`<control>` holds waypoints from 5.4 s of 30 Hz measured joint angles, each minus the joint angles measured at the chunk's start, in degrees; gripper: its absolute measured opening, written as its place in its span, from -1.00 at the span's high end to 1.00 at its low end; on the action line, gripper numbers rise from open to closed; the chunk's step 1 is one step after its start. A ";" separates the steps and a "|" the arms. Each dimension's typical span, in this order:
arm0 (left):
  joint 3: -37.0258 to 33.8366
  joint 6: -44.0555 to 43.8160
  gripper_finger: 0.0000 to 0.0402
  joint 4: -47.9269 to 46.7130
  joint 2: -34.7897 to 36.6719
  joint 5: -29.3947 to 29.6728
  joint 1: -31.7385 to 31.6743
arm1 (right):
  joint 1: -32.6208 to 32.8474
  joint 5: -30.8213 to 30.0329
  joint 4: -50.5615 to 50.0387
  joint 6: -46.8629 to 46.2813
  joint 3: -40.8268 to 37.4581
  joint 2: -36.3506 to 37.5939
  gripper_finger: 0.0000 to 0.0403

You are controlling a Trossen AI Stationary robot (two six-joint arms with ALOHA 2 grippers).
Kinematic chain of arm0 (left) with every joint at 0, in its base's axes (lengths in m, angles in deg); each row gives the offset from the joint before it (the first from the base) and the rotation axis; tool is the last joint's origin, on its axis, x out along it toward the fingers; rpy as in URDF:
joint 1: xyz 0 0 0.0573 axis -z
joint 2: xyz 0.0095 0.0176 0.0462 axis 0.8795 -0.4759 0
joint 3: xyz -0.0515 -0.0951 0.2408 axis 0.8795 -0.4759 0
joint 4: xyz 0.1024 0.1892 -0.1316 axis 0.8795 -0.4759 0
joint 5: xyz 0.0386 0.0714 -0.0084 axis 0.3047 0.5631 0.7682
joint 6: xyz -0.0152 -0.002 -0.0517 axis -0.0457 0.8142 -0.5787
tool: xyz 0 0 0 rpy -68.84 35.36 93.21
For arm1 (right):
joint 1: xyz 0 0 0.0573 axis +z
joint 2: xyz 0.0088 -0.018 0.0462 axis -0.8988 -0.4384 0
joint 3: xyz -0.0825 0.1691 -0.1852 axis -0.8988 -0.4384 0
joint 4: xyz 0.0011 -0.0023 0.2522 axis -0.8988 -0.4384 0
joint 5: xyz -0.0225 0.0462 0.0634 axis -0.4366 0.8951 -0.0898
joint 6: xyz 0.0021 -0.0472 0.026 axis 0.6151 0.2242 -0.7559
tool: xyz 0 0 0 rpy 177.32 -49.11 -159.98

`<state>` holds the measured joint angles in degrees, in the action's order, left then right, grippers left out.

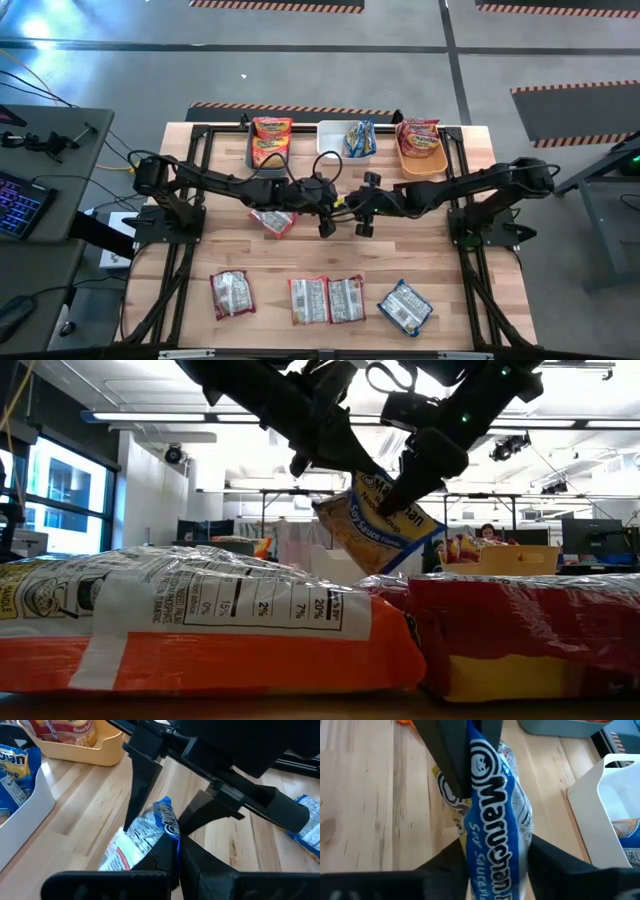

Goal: Sort Maruchan noodles
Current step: Put the top blue noodle pack into the white bin, then move the bottom orange noodle pack to the center of the table

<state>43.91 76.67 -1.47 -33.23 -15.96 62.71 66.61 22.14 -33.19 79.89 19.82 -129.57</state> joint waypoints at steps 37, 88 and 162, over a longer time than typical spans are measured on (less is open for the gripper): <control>-40.46 -1.36 0.42 36.78 18.64 24.08 10.12 | -27.03 14.03 -18.06 -14.93 28.21 -2.82 0.57; -41.20 -4.57 0.43 36.53 18.58 15.14 11.10 | -42.14 24.75 -61.19 -46.44 70.30 -38.49 0.57; -41.18 -0.78 0.99 26.84 24.72 22.58 12.66 | -31.62 2.83 -9.16 -0.88 21.84 -5.88 0.99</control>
<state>2.73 75.89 25.37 -8.51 6.63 75.37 34.99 24.98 -42.35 79.02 41.66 -135.45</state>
